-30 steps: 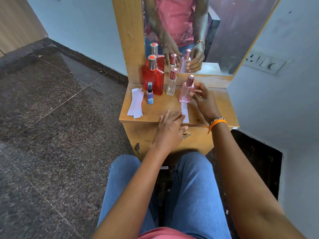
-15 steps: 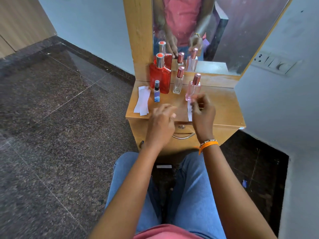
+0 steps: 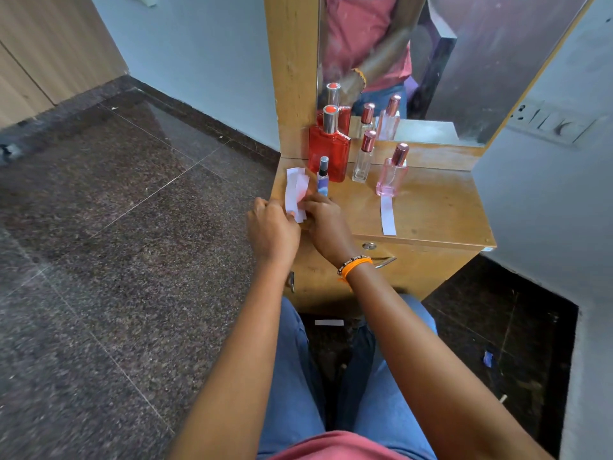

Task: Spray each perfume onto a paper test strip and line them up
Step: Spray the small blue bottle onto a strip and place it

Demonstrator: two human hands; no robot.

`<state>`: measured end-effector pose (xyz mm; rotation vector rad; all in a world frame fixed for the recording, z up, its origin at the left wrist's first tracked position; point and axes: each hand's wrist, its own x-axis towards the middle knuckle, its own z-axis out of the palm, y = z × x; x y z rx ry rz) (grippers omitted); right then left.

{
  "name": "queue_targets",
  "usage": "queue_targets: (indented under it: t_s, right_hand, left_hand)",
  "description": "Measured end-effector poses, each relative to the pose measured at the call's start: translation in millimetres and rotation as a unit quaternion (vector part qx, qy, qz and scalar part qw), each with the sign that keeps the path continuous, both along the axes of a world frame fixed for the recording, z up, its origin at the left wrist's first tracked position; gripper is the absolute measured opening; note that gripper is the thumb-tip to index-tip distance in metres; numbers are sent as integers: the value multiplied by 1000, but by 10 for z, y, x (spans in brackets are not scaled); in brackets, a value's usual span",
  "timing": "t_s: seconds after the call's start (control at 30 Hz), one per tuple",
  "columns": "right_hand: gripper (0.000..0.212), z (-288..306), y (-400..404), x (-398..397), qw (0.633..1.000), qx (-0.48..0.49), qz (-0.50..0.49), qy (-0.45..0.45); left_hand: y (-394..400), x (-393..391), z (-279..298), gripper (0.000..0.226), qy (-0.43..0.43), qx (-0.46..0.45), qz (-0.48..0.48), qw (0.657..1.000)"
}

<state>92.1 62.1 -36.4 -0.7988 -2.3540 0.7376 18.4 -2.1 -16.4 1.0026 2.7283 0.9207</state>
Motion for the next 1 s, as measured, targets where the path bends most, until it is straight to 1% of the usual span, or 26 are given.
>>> queue_targets:
  t_s: [0.07,0.2,0.4,0.47,0.5,0.57,0.67,0.77,0.83,0.9,0.97,1.0]
  right_hand:
    - [25,-18,5,2,1000,6,-1,-3]
    - [28,-28,38,4,1000,4,-5,-20]
    - [29,-37,41,4,999,-27,-12,-28]
    - [30,-8,11,9,999,-36,-27,5]
    - [29,19,-19,12,997,-40,-41,44]
    - [27,96,-96,27,987,-67,-67,133]
    - [24,177,-161,89,955,-150,-102,234]
    - [20,182,-155,219,924,-233,-124,277]
    - [19,144,-123,320,910,-269,-139,284]
    - [23,101,-64,411,900,-278,-183,280]
    - [29,67,30,483,909,-244,-234,243]
    - [32,58,80,508,918,-220,-250,214]
  left_hand:
    - [26,-40,7,28,-5,14,6,1000]
    - [79,-105,-6,21,-54,42,17,997]
    - [32,-166,-23,6,-142,138,38,979]
    - [0,-164,-26,2,-157,160,22,974]
    - [-15,-154,-22,1,-165,172,8,971]
    - [-45,-114,-29,6,-191,188,-32,963]
    - [-54,-4,-56,13,-245,184,-104,946]
    - [-24,112,-65,20,-257,157,-140,943]
    - [-1,179,-57,19,-257,136,-161,943]
    - [27,233,-70,10,-254,120,-173,944]
    - [45,271,-71,3,-248,110,-166,948]
    - [50,285,-72,5,-248,109,-161,949]
